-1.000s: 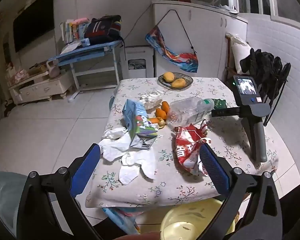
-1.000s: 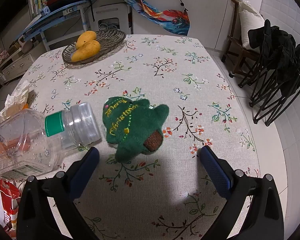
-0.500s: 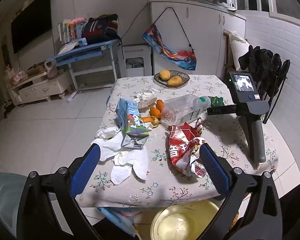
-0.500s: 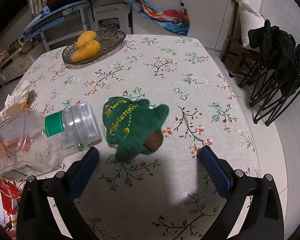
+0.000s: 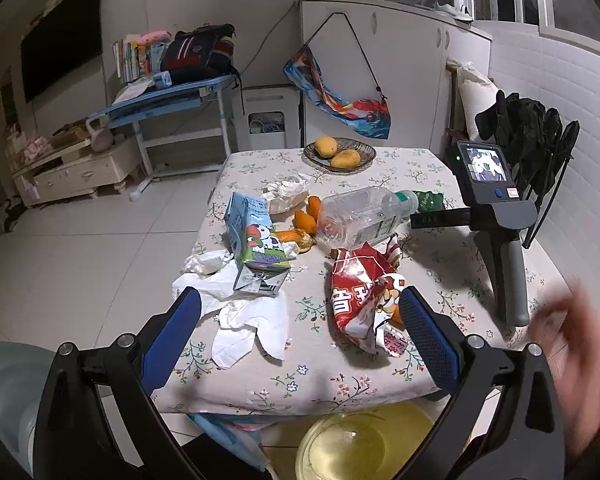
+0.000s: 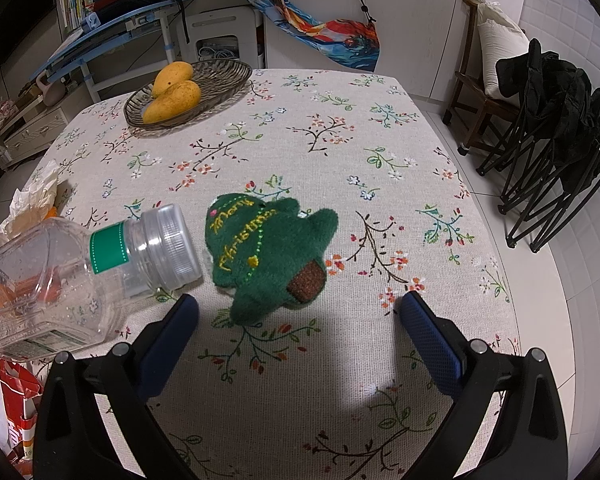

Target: Collect trash

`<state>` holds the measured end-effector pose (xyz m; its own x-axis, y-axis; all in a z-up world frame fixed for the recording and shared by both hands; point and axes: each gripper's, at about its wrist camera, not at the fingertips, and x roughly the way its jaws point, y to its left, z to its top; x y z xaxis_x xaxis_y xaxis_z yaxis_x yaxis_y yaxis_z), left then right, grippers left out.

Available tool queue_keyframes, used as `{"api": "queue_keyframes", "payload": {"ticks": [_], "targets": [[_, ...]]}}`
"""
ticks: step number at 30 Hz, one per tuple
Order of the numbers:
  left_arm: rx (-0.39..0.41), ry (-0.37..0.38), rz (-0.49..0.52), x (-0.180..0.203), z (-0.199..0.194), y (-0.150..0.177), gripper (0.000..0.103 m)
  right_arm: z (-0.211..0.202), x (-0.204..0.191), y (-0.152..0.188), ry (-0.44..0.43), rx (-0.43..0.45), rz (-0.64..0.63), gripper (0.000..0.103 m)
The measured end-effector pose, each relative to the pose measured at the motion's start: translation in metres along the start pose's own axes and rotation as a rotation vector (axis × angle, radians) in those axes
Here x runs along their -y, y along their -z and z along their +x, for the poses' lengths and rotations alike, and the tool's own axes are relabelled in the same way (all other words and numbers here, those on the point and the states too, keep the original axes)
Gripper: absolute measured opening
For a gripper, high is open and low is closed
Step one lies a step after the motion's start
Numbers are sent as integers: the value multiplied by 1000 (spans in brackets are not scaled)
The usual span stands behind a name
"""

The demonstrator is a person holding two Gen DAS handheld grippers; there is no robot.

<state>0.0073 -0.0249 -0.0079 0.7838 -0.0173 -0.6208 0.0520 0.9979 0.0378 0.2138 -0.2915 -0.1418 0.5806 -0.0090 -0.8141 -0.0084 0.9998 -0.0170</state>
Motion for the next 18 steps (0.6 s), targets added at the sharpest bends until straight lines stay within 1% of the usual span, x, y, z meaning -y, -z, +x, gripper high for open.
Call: {"api": "queue_keyframes", "payload": {"ticks": [3,8,11,13,15,18], "targets": [[9,-12,-5,0,-1,1,96,0,0,0,0,0,0,97],[33,-38,-60,-10,-3,-1,96,0,0,0,0,0,0,96],[19,-45,-66,-13,0,-2,96,1,-1,0,2,-2,7,96],[3,-50,-60,-14,2,-3,96,1,-2,-1,0,-39,0,96],[-11,-47,-58,-15,4,-5,96,0,1,-1,-22,-56,-21,97],[-9,-54,-56,-18,4,-6,96,-14,2,12,-48,-89,-51,96]]}}
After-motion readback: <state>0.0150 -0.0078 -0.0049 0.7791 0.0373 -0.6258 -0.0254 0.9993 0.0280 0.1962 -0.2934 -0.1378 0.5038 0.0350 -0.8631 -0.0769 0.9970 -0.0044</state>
